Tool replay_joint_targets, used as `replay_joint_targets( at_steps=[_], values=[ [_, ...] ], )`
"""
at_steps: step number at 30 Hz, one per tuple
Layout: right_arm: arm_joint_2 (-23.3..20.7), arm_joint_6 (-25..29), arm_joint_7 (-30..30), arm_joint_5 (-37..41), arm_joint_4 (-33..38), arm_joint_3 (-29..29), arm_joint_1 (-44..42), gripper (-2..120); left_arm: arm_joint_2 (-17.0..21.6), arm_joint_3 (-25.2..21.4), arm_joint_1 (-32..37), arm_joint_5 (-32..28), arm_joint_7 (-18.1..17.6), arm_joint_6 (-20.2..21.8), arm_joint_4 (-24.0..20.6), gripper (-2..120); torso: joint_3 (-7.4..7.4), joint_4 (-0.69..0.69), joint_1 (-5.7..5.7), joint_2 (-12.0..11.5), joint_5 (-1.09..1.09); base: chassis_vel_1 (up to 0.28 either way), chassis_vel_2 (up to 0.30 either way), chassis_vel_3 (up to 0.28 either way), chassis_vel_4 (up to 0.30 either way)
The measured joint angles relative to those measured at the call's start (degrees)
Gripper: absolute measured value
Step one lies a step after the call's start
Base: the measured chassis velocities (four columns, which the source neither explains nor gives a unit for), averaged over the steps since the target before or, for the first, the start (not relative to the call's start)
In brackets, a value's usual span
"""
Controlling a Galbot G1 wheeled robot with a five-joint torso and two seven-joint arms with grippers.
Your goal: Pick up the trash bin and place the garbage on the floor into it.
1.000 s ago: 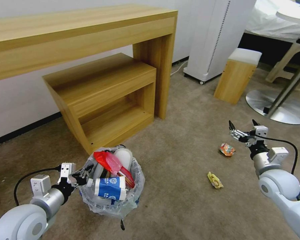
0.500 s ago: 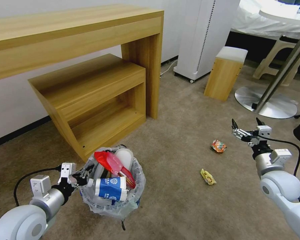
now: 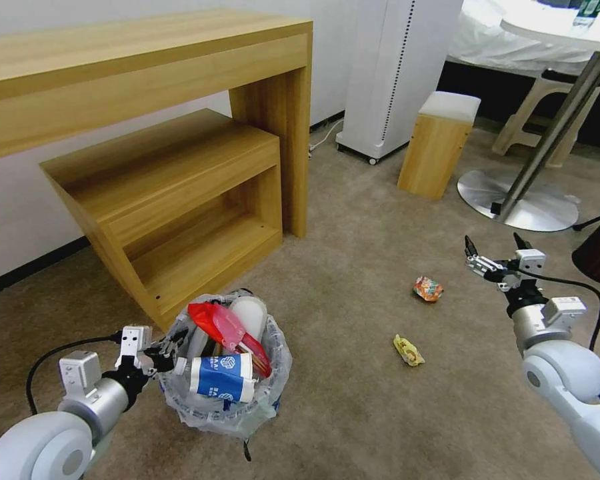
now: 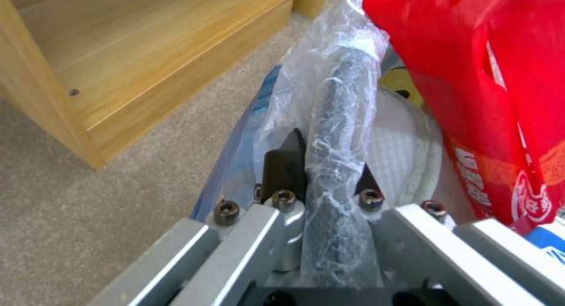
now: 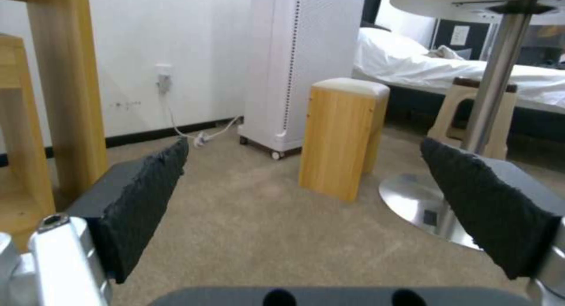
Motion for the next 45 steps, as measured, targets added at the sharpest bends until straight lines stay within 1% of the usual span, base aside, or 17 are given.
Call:
replay_joint_targets(
  at_steps=[15, 26, 45],
  values=[
    [-0.1, 0.6, -1.0, -1.1, -0.2, 0.5, -1.1, 100, 0.2, 0.0, 0.3, -0.3, -0.1, 0.3, -0.5, 2, 0.00, -0.01, 0.00, 0.0, 0.00, 0.000, 0.000, 0.000, 0.000],
    [0.5, 1.2, -1.3, -1.8, -0.3, 1.4, -2.1, 100, 0.1, 0.7, -0.1, -0.1, 0.0, 0.3, 0.2, 2, 0.00, 0.00, 0.00, 0.0, 0.00, 0.000, 0.000, 0.000, 0.000],
    [0.9, 1.1, -1.6, -1.9, 0.1, 2.7, -2.8, 100, 1.3, 0.6, 0.0, -0.4, 0.3, 0.3, 0.2, 2, 0.00, 0.00, 0.00, 0.0, 0.00, 0.000, 0.000, 0.000, 0.000]
  ],
)
